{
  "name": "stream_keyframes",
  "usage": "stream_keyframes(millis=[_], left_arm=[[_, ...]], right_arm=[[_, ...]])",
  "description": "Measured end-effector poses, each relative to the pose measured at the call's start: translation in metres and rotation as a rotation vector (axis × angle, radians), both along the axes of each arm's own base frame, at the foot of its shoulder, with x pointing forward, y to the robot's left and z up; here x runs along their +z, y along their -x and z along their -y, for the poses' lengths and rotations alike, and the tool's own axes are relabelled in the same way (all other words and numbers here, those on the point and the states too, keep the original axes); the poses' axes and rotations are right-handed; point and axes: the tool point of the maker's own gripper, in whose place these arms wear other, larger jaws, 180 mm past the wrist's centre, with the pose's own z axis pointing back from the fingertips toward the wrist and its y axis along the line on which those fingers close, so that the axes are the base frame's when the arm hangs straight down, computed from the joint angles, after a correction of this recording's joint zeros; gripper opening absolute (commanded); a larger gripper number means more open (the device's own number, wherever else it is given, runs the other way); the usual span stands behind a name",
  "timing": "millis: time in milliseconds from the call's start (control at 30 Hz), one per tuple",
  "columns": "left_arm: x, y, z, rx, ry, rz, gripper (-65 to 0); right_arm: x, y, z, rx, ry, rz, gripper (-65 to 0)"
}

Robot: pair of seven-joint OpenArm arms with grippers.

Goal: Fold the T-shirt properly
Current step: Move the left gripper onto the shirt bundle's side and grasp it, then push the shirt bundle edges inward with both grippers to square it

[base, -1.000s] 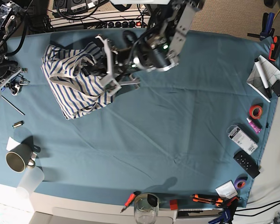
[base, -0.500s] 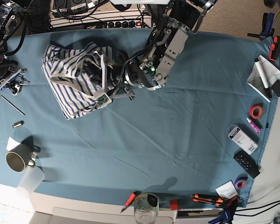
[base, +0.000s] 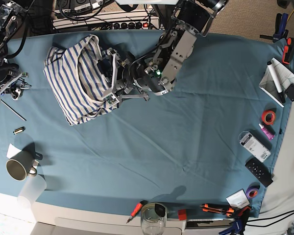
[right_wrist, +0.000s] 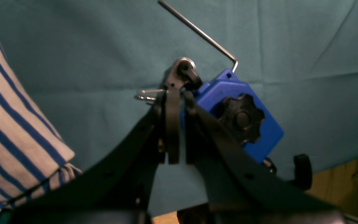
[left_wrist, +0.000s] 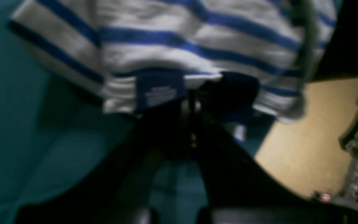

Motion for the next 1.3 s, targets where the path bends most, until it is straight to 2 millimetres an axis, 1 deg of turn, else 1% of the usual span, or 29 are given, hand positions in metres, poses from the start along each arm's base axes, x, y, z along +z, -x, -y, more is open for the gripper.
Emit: stream_keyframes(millis=[67, 133, 200, 267, 367, 467, 567, 667, 767, 833, 867, 933, 1033, 1100, 1167, 1233, 1267, 1300], left_arm=[[0.011, 0.001, 0.006, -0.006, 0.050, -0.013, -65.0], [0.023, -0.002, 0.008, -0.010, 0.080, 0.011, -65.0], [0.027, -0.008, 0.006, -0.004, 0.070, 0.040, -65.0], [0.022, -0.015, 0.000, 0.044, 0.031, 0.045, -65.0], [0.011, -0.030, -0.017, 0.136, -0.072, 0.077, -65.0], [0.004, -0.044, -0.035, 0.239, -0.159, 0.105, -65.0], [0.004, -0.047, -0.038, 0.262, -0.169, 0.105, -65.0], [0.007, -0.047, -0.037, 0.263, -0.161, 0.111, -65.0], [0.012, -0.056, -0.040, 0.283, -0.165, 0.164, -65.0], [0.014, -0.062, -0.044, 0.304, -0.179, 0.175, -65.0], [0.017, -0.066, -0.044, 0.309, -0.179, 0.182, -65.0], [0.023, -0.067, -0.039, 0.304, -0.143, 0.173, -65.0], [0.027, -0.054, -0.023, 0.227, -0.067, 0.135, -65.0], [0.033, -0.047, -0.012, 0.180, -0.005, 0.125, -65.0], [0.040, -0.038, -0.001, 0.108, 0.058, 0.116, -65.0], [0.050, -0.023, 0.012, 0.007, 0.140, 0.110, -65.0], [0.053, -0.016, 0.017, -0.029, 0.170, 0.107, -65.0], [0.053, -0.014, 0.019, -0.034, 0.182, 0.105, -65.0]], right_arm=[[0.000, -0.004, -0.007, 0.019, -0.041, 0.022, -62.7], [0.001, -0.009, -0.018, 0.059, -0.086, 0.044, -62.7], [0.002, -0.013, -0.031, 0.122, -0.128, 0.060, -62.7], [0.001, -0.015, -0.046, 0.190, -0.179, 0.065, -62.7], [0.001, -0.018, -0.071, 0.297, -0.257, 0.069, -62.7], [-0.003, -0.017, -0.088, 0.362, -0.300, 0.050, -62.7], [-0.011, -0.018, -0.100, 0.403, -0.310, 0.017, -62.7], [-0.023, -0.017, -0.123, 0.486, -0.328, -0.027, -62.7], [-0.032, -0.018, -0.143, 0.547, -0.346, -0.059, -62.7], [-0.037, -0.018, -0.153, 0.574, -0.351, -0.078, -62.7], [-0.041, -0.017, -0.153, 0.575, -0.330, -0.096, -62.7], [-0.051, -0.018, -0.155, 0.572, -0.330, -0.116, -62.7], [-0.073, -0.024, -0.155, 0.518, -0.396, -0.130, -62.7], [-0.086, -0.030, -0.152, 0.478, -0.449, -0.143, -62.7], [-0.092, -0.040, -0.149, 0.451, -0.497, -0.134, -62.7], [-0.094, -0.051, -0.146, 0.429, -0.526, -0.124, -62.7], [-0.094, -0.054, -0.146, 0.424, -0.532, -0.130, -62.7], [-0.094, -0.056, -0.145, 0.423, -0.530, -0.139, -62.7]])
